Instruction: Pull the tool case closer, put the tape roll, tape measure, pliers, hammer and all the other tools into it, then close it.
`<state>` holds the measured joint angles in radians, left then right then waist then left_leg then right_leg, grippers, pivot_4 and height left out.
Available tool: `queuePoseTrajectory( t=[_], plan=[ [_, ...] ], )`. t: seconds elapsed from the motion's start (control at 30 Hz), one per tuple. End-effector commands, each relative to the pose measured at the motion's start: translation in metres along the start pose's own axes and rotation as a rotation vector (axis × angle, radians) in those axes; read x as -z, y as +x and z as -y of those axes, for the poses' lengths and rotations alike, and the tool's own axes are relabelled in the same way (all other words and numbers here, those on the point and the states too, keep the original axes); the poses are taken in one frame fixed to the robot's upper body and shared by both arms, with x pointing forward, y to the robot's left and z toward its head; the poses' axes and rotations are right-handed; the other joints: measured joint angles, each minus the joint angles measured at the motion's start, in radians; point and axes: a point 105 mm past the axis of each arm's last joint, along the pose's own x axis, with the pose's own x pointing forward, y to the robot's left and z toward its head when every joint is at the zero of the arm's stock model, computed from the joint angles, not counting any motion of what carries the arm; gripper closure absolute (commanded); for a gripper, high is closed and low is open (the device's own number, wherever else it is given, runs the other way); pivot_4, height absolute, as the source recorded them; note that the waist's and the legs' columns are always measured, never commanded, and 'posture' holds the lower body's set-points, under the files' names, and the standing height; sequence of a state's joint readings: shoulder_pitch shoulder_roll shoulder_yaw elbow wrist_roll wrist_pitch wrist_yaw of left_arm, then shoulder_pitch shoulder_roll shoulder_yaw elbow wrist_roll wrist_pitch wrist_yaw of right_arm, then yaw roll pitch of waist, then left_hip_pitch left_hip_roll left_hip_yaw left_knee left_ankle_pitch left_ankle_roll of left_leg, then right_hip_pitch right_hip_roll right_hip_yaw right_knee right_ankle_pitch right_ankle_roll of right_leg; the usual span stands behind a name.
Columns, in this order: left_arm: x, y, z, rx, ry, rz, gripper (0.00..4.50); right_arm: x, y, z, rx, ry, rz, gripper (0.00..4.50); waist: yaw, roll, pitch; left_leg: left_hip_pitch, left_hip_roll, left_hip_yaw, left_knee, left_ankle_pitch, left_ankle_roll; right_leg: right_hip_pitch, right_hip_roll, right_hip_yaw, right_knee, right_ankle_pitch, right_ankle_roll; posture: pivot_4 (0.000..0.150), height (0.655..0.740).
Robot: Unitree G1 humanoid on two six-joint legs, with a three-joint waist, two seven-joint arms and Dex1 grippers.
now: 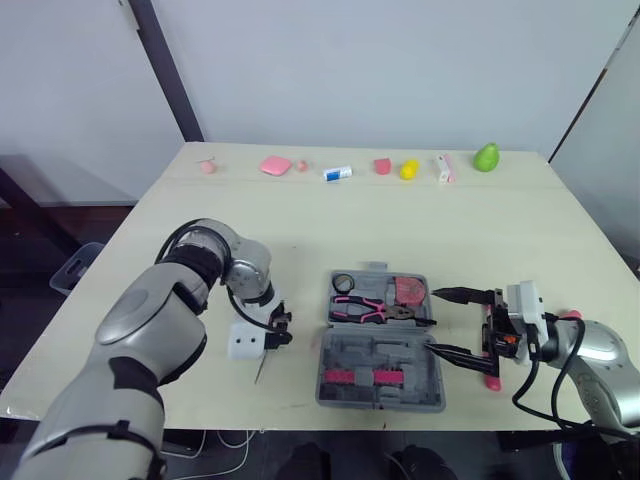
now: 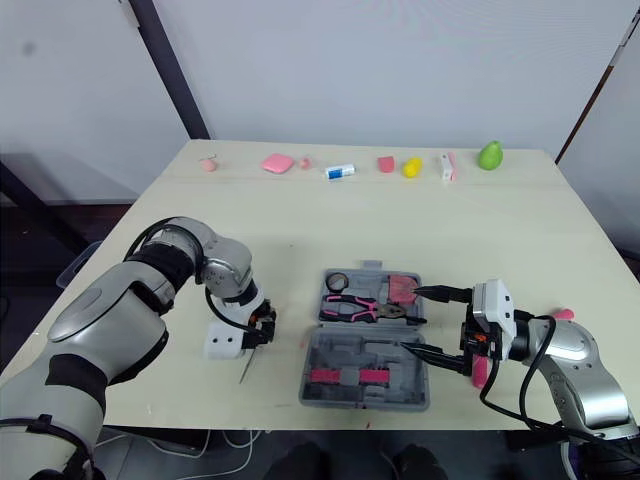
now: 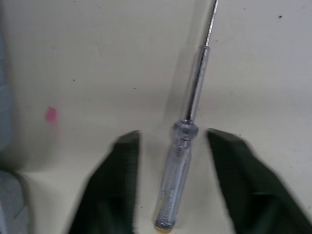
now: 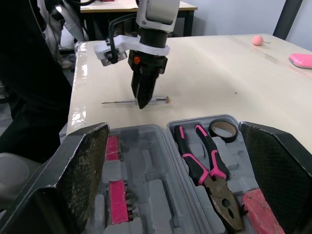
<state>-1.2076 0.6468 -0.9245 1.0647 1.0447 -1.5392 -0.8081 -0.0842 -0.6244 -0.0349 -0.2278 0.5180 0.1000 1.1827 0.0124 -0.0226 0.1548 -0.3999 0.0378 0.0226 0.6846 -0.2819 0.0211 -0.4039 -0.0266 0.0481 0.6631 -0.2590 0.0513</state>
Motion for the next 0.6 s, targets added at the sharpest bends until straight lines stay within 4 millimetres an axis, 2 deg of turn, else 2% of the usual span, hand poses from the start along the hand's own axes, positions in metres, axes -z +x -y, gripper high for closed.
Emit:
queuePoseTrajectory(
  t=[0.03,0.13,0.27,0.4,0.5,0.6],
  plan=[
    [-0.008,-0.001,0.004,0.008,0.046,0.032,4.44,-0.011,0.001,0.001,-0.009,-0.049,0.021,0.0,0.0,0.0,0.0,0.0,0.0,0.0,0.0,0.0,0.0,0.0,0.0,0.0,0.0,0.0,0.0,0.15,0.74],
    [-0.004,-0.015,0.002,-0.026,0.045,-0.002,4.47,-0.011,0.001,0.001,-0.009,-0.048,0.02,0.0,0.0,0.0,0.0,0.0,0.0,0.0,0.0,0.0,0.0,0.0,0.0,0.0,0.0,0.0,0.0,0.15,0.74],
    [0.003,-0.039,-0.012,-0.166,0.022,-0.085,4.47,-0.01,0.0,-0.001,-0.013,-0.039,0.018,0.0,0.001,0.0,0.0,0.0,0.0,0.0,0.0,0.0,0.0,0.0,0.0,0.0,0.001,0.0,0.0,0.15,0.74],
    [0.0,-0.041,-0.006,-0.245,-0.137,-0.15,4.47,-0.009,0.001,-0.003,-0.018,-0.034,0.015,0.0,-0.014,0.0,0.0,0.001,0.001,0.0,0.0,0.0,0.0,0.0,-0.001,0.0,0.001,0.0,0.0,0.15,0.74],
    [-0.009,-0.048,-0.002,-0.352,-0.365,-0.155,4.47,-0.007,0.0,-0.004,-0.019,-0.031,0.011,0.0,-0.024,0.001,0.0,0.002,0.001,-0.002,0.0,0.0,0.0,0.0,-0.001,0.0,0.002,0.0,0.0,0.15,0.74],
    [-0.009,-0.05,0.003,-0.449,-0.651,-0.137,4.47,-0.007,0.001,-0.003,-0.021,-0.029,0.012,0.0,-0.025,0.001,0.001,0.002,0.003,-0.004,0.001,0.0,0.0,0.0,-0.001,-0.001,0.004,0.0,0.0,0.15,0.74]
  ],
)
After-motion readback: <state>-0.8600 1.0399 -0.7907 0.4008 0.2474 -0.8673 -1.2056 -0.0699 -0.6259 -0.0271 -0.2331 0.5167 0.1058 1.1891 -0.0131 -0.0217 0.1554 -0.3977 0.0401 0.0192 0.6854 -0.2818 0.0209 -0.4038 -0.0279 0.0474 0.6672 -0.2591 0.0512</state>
